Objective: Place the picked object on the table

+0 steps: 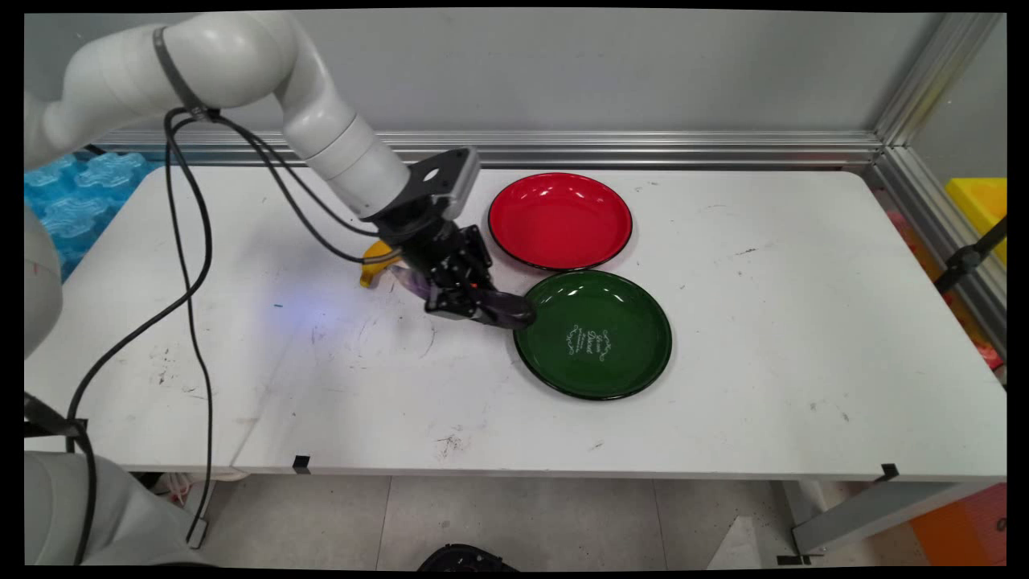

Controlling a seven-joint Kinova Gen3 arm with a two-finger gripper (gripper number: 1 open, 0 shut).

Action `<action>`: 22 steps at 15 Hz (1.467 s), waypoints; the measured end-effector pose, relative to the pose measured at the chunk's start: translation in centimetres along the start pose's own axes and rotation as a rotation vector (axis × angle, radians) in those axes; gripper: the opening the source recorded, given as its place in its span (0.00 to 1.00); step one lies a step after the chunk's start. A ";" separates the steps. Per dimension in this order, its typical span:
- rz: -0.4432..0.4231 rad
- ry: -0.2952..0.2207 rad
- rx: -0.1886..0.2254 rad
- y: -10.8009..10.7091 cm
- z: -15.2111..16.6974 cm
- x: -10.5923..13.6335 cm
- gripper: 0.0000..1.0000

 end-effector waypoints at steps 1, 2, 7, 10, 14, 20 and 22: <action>0.002 -0.003 0.000 0.0 0.0 -0.6 0.00; 0.003 -0.006 0.001 0.1 0.1 -1.1 0.00; 0.003 -0.010 0.008 0.0 1.0 -3.5 0.00; 0.000 -0.004 0.015 -0.2 1.9 -4.5 0.00; 0.002 0.007 0.025 -0.9 3.2 -5.3 0.00; 0.008 0.021 0.041 -2.1 4.6 -6.0 0.00; 0.010 0.024 0.046 -2.5 4.8 -6.2 0.00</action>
